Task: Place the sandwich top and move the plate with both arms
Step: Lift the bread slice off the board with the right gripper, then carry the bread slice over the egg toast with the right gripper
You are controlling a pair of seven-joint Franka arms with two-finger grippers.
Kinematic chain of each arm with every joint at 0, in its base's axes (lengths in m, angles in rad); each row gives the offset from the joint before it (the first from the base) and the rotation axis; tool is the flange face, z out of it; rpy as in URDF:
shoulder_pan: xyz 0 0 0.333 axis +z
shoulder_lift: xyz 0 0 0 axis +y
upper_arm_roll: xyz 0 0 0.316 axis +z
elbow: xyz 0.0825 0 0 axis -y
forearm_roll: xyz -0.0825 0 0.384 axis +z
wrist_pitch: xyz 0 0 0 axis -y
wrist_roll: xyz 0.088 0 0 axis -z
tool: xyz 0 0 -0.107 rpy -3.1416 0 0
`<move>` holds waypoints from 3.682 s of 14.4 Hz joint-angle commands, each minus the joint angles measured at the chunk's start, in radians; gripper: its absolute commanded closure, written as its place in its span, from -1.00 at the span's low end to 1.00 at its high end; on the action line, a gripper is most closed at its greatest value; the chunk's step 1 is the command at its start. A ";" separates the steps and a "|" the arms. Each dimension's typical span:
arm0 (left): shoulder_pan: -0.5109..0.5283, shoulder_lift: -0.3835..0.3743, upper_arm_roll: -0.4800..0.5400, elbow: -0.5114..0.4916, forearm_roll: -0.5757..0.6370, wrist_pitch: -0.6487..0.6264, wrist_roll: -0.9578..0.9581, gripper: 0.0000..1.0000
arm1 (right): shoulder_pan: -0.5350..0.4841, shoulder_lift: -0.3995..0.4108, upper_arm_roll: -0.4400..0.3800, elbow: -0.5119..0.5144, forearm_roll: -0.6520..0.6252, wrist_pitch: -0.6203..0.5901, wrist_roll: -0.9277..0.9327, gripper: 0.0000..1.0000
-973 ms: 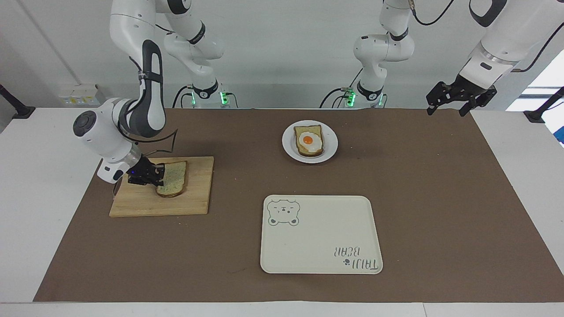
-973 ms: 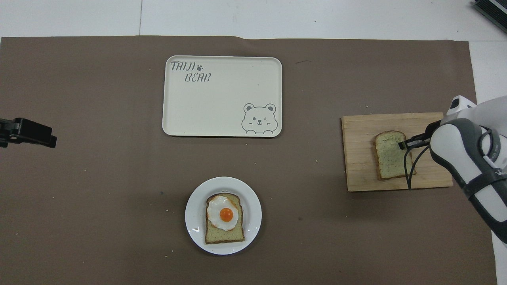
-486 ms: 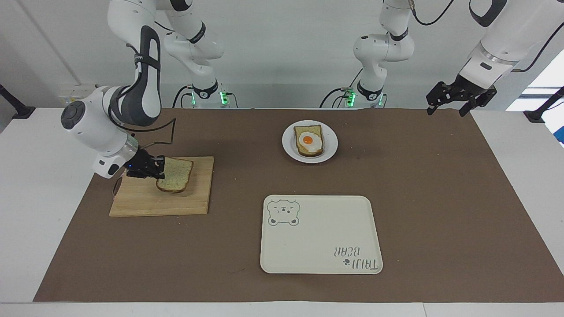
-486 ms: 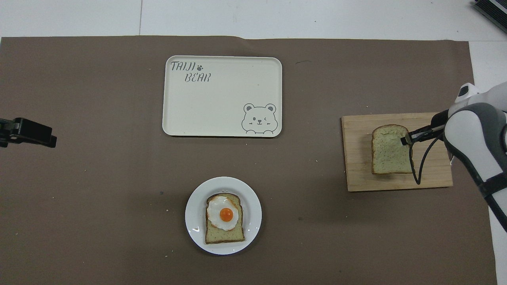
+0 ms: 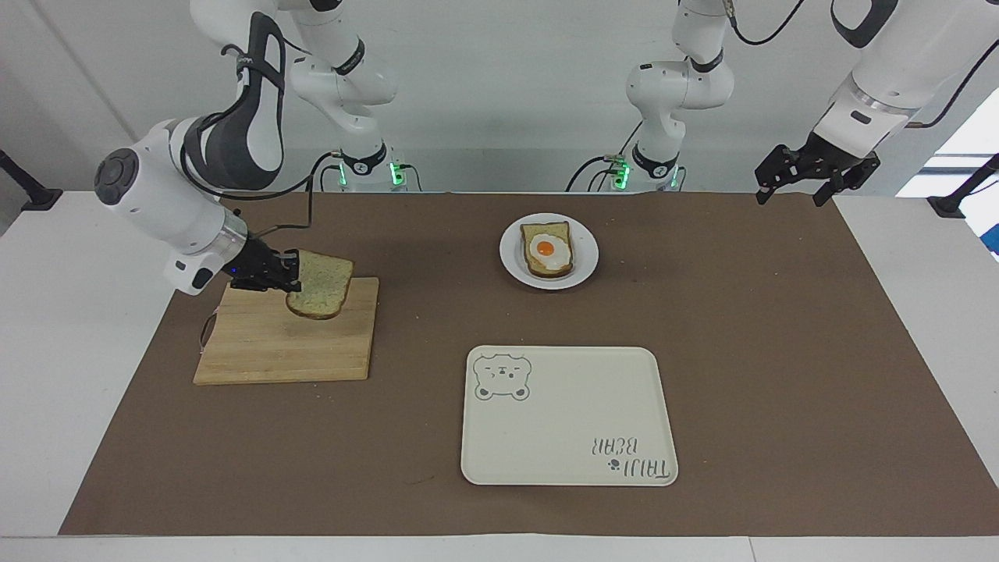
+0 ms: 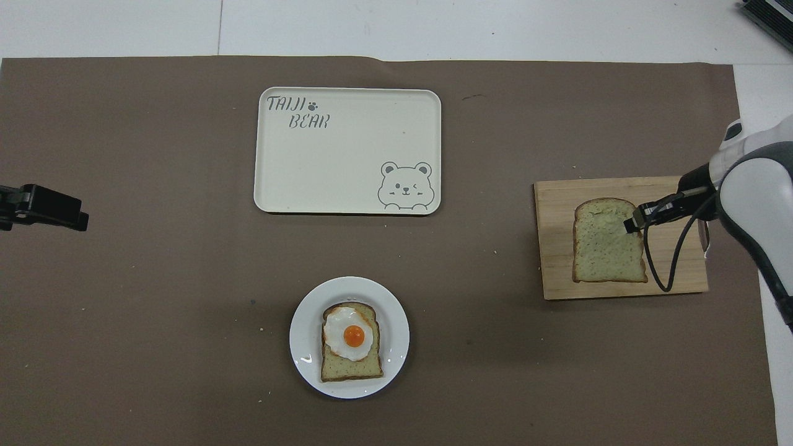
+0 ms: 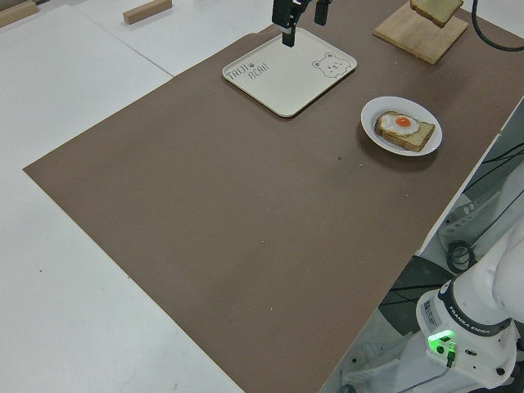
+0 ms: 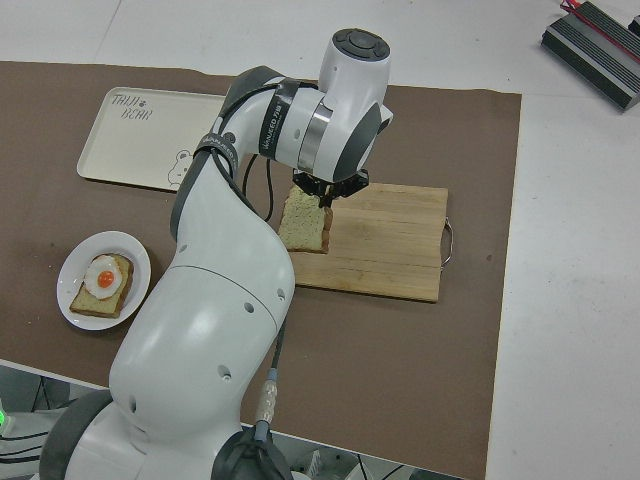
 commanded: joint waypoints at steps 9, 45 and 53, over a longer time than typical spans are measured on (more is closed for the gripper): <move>-0.003 -0.003 0.002 -0.005 0.010 0.006 -0.009 -1.00 | 0.097 -0.005 0.107 0.003 0.053 0.006 0.174 1.00; -0.003 -0.003 0.002 -0.005 0.010 0.008 -0.010 -1.00 | 0.699 0.022 0.107 -0.290 0.385 0.515 0.395 1.00; -0.003 -0.003 0.002 -0.005 0.010 0.008 -0.010 -1.00 | 0.684 0.036 0.107 -0.297 0.383 0.521 0.375 1.00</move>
